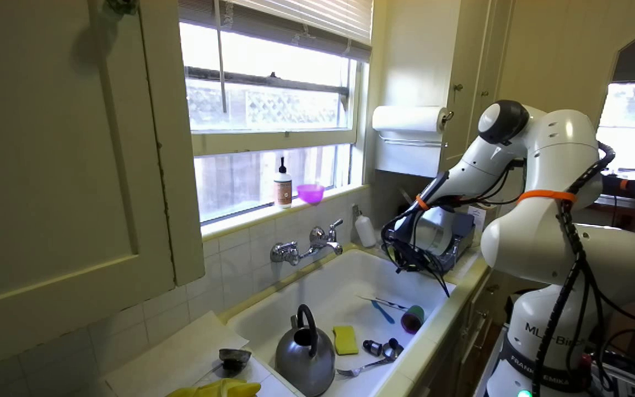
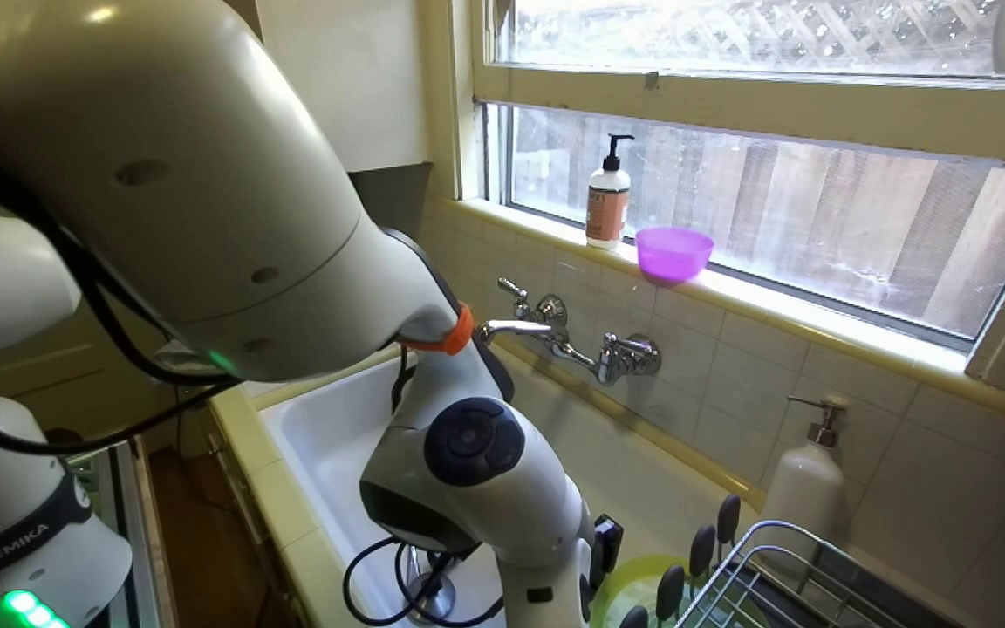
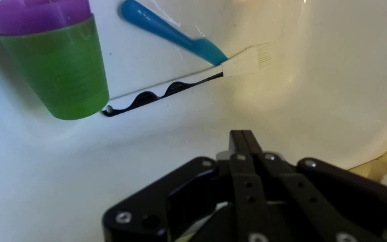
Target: Pick up the yellow lid from the sink and put it on top of the counter
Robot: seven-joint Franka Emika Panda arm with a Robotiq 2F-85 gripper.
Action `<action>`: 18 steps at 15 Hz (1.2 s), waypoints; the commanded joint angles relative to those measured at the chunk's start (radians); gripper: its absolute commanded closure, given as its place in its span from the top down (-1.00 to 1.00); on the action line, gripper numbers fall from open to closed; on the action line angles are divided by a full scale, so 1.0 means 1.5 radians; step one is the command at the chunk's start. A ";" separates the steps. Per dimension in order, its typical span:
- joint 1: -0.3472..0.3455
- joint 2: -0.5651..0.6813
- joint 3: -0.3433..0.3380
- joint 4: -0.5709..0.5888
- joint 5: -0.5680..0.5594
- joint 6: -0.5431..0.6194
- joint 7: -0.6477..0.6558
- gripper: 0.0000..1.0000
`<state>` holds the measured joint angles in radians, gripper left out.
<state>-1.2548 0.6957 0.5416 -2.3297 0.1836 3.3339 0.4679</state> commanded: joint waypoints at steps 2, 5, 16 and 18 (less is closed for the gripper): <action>-0.002 -0.023 0.007 -0.009 0.015 -0.009 -0.012 -1.00; 0.006 -0.039 0.012 -0.022 0.019 -0.006 -0.009 -0.45; 0.028 -0.111 0.037 -0.059 0.002 -0.067 -0.042 1.00; 0.046 -0.139 0.029 -0.062 0.012 -0.117 -0.064 1.00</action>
<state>-1.2141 0.5733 0.5992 -2.3902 0.1818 3.2685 0.4153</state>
